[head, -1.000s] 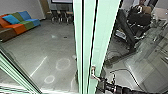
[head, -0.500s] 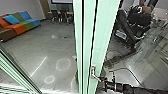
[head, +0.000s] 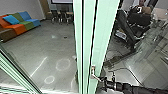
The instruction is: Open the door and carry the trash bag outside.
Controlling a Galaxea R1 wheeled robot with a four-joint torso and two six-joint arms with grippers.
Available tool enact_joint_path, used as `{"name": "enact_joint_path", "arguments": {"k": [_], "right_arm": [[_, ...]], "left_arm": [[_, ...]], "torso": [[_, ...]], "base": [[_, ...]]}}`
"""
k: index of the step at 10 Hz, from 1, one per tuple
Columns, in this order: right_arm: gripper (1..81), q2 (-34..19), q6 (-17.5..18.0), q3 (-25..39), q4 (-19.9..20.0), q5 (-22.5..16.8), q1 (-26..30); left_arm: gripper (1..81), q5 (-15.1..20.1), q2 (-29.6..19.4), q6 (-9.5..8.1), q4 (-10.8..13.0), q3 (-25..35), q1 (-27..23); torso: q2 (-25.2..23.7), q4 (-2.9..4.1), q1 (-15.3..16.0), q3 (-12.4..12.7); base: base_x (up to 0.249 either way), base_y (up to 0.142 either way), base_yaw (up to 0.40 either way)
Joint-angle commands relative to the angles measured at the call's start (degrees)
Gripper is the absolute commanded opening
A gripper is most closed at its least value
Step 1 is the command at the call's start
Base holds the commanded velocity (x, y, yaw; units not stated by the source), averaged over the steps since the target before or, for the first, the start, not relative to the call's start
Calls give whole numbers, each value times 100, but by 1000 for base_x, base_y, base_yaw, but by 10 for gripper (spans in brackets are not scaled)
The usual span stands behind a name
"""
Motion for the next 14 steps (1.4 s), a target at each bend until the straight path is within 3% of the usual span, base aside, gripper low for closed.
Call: {"name": "enact_joint_path", "arguments": {"k": [1, 8, 14], "right_arm": [[811, -271, 432, -736, 430, -1901, 423], [811, -95, 441, -1228, 693, -1804, 783], [811, -192, 432, -1211, 763, -1822, 1100]], "left_arm": [[10, 470, 2, 6, -13, 50, -84], [10, 567, -43, 6, -5, 50, -84], [10, 567, -60, 6, 13, 59, -84]], "torso": [[0, 0, 0, 0], [0, 0, -13, 0], [0, 0, -18, -2]], "base": [[0, 0, 0], [0, 0, 0], [0, 0, 0]]}}
